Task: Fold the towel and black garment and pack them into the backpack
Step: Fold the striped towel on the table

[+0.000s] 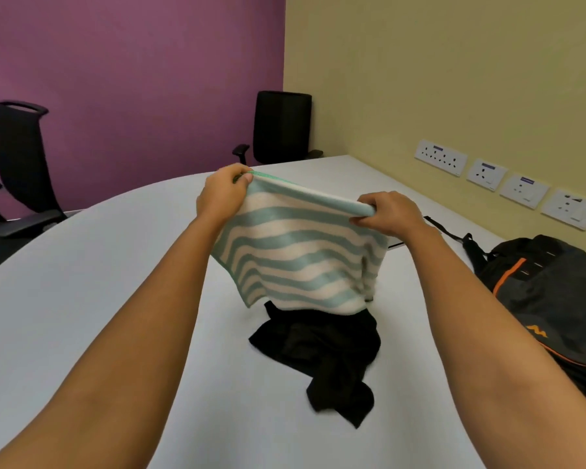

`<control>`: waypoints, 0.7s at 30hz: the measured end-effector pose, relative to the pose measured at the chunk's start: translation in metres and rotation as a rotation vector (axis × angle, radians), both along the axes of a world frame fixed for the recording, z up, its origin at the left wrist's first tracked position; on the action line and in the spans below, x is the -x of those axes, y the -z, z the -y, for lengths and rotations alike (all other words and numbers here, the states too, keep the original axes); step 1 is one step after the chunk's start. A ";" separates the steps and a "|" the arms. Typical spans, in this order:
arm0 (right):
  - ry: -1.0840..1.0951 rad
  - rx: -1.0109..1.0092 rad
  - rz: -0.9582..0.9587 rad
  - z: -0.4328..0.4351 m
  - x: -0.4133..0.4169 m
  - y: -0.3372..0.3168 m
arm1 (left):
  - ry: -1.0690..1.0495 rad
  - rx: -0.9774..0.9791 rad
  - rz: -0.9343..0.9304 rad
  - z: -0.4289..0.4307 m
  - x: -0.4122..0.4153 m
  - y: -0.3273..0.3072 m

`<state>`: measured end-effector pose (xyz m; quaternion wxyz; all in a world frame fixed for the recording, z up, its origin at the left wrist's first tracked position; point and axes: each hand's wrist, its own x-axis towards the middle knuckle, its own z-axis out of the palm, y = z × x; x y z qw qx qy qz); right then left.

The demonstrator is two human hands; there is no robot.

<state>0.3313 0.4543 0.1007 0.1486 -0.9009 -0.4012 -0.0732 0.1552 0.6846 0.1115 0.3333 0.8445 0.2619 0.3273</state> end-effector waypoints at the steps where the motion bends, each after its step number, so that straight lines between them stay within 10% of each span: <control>1: 0.041 -0.018 0.022 -0.001 0.004 -0.005 | -0.042 0.011 0.021 -0.011 0.010 -0.004; 10: 0.232 -0.291 0.088 -0.065 0.050 -0.061 | -0.154 0.041 0.051 -0.096 0.068 -0.021; 17: 0.274 -0.237 -0.190 -0.139 0.060 -0.013 | -0.170 -0.356 -0.451 -0.168 0.097 0.004; 21: 0.251 -0.435 -0.174 -0.187 0.070 -0.003 | -0.303 -0.443 -0.269 -0.206 0.107 -0.003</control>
